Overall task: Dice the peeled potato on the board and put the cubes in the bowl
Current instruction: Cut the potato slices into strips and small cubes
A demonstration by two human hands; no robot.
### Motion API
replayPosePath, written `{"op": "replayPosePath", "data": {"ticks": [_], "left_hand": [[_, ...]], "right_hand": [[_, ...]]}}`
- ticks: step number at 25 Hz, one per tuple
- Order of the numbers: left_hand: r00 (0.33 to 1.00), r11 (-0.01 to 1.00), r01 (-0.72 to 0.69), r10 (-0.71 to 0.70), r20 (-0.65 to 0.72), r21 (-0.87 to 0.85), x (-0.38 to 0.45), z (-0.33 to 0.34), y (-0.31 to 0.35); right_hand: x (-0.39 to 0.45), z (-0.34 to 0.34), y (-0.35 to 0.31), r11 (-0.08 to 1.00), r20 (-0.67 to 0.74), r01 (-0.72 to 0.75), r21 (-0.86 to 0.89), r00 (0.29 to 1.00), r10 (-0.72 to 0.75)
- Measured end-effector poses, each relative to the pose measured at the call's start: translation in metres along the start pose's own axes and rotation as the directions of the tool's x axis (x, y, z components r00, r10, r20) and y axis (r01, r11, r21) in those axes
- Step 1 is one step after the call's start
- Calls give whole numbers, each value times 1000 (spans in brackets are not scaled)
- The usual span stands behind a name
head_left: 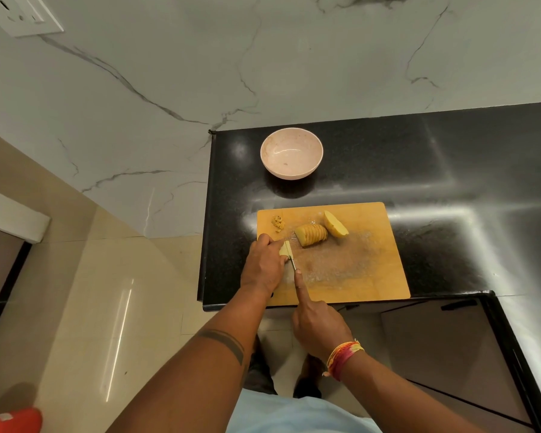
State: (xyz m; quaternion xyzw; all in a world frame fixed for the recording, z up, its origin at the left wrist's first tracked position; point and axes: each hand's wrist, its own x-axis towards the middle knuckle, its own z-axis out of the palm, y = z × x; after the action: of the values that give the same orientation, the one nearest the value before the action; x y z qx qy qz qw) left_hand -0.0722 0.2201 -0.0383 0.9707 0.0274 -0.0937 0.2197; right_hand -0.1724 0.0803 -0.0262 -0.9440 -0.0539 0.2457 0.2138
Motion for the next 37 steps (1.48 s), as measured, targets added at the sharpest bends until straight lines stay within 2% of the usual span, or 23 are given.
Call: {"op": "replayPosePath", "data": {"ticks": [16, 24, 31, 37], "left_hand": [[1000, 1000, 21, -21, -23, -21, -5, 0, 2], [999, 996, 25, -28, -40, -82, -3, 1, -5], [999, 985, 26, -30, -21, -173, 3, -3, -11], [999, 981, 44, -48, -21, -189, 6, -1, -12]], "right_hand": [[-20, -1, 3, 999, 39, -5, 31, 999, 4], [10, -13, -17, 991, -62, -23, 130, 998, 31], [37, -17, -31, 994, -77, -49, 99, 995, 57], [45, -15, -20, 999, -59, -17, 32, 998, 18]]}}
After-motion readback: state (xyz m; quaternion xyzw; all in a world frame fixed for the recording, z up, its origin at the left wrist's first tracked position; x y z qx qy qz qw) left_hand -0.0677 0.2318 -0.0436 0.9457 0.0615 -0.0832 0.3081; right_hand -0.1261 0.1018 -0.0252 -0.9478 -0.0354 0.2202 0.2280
